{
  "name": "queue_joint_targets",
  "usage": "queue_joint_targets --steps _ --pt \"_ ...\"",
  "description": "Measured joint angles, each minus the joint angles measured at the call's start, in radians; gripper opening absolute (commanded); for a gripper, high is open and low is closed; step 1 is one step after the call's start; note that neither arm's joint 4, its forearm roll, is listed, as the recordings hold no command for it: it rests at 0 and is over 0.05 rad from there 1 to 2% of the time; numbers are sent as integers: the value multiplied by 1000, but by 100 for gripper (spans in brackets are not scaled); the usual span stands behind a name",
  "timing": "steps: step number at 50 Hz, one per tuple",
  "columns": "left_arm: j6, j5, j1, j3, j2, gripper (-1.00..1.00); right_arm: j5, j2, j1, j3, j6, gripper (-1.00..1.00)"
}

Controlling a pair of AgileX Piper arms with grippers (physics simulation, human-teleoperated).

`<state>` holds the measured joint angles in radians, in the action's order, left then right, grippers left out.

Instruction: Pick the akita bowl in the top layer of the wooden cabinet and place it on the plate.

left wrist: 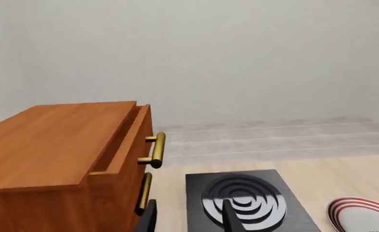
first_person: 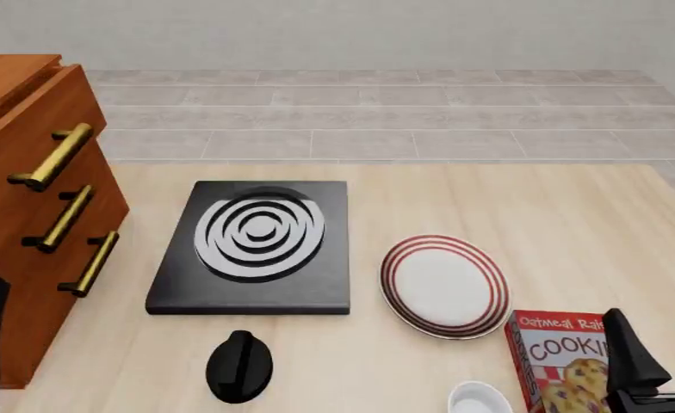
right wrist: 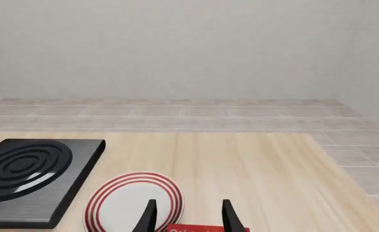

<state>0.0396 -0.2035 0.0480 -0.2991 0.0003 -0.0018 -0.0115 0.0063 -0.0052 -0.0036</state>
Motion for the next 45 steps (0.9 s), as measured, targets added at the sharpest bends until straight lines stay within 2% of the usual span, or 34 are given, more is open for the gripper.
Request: queue_joint_targets --steps 15,26,45 --pt "4 -205 30 -213 0 100 2 1 1 -1 -2 100" --pt "11 -316 36 -340 5 100 4 3 3 -2 -5 100" --pt "28 -383 28 -482 81 100 8 7 5 -2 -10 100"
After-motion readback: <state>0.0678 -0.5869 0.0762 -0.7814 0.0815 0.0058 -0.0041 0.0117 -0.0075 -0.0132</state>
